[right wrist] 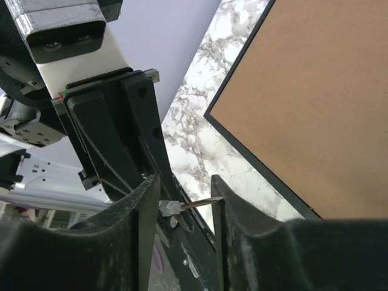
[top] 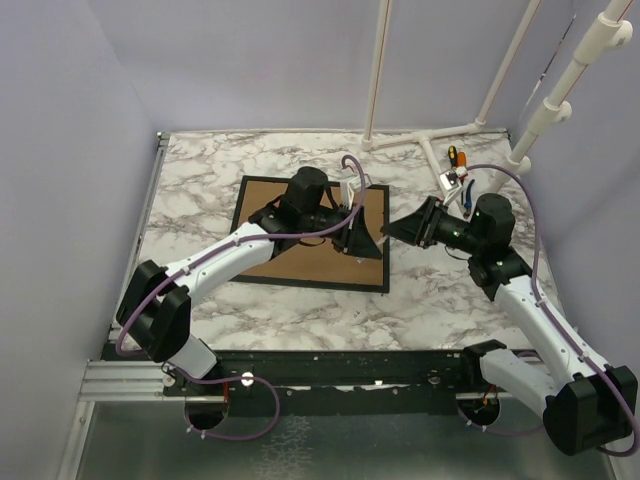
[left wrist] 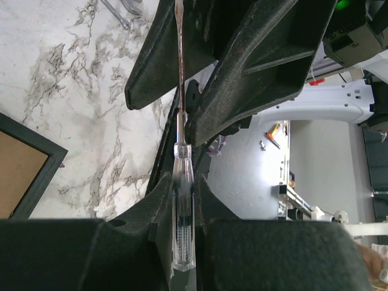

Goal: Take the photo out of the frame
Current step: Adjust the screwdriver.

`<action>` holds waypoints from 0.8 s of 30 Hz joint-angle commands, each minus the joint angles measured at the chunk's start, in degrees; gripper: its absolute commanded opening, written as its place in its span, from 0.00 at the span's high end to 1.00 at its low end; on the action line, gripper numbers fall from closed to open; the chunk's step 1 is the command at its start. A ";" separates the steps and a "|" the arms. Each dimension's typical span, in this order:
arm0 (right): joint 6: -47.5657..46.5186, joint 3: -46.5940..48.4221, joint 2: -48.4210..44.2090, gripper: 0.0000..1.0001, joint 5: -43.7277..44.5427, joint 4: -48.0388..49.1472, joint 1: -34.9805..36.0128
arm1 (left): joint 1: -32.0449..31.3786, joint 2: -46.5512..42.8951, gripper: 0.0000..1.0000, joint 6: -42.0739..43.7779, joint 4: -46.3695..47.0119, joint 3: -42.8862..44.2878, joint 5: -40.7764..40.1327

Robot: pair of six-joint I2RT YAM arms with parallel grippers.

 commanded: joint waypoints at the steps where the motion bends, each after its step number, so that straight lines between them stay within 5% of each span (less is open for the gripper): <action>1: 2.37 1.79 -0.97 0.68 -2.09 -0.32 -0.20 | -0.25 -0.36 1.00 1.18 1.08 1.41 1.47; 6: 6.10 1.29 -1.39 0.99 1.45 -1.29 -0.24 | -0.20 -0.03 0.98 1.27 1.04 1.77 -0.11; 12: 16.20 -4.20 -5.61 0.99 9.80 3.27 -0.24 | -0.24 -1.31 0.70 -0.88 4.36 -0.69 -7.31; 19: 27.86 -9.18 -8.97 0.99 16.19 8.46 -0.24 | -0.07 -5.30 0.05 -17.98 33.27 -14.34 -13.84; 24: 30.63 -10.44 -9.69 0.99 17.96 11.92 -0.24 | -0.31 -6.44 0.03 -23.55 46.69 -18.83 -17.50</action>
